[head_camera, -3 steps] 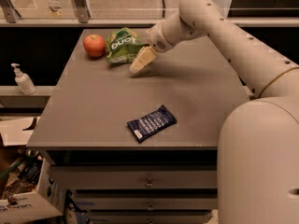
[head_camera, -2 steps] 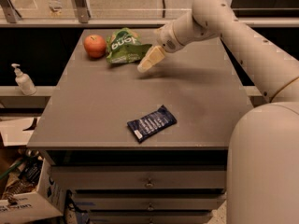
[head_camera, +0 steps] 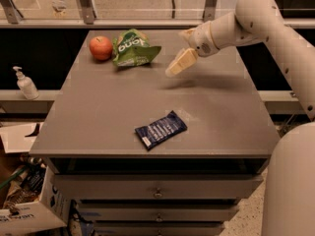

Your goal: Move green rice chip bag near apple

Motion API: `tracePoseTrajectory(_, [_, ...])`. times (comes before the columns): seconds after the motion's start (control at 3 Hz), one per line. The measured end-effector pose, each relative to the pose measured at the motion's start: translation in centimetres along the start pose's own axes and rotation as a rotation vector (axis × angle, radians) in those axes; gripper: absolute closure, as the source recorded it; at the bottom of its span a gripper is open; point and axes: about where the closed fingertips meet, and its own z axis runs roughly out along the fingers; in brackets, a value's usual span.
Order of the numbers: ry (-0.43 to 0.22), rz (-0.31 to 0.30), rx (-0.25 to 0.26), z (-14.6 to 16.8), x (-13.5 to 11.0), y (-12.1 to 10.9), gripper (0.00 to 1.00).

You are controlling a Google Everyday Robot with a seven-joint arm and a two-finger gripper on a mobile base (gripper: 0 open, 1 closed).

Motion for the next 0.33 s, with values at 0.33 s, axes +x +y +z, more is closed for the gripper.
tracePoseTrajectory(0.33, [0.0, 0.0, 0.0, 0.02, 0.0, 0.01, 0.0])
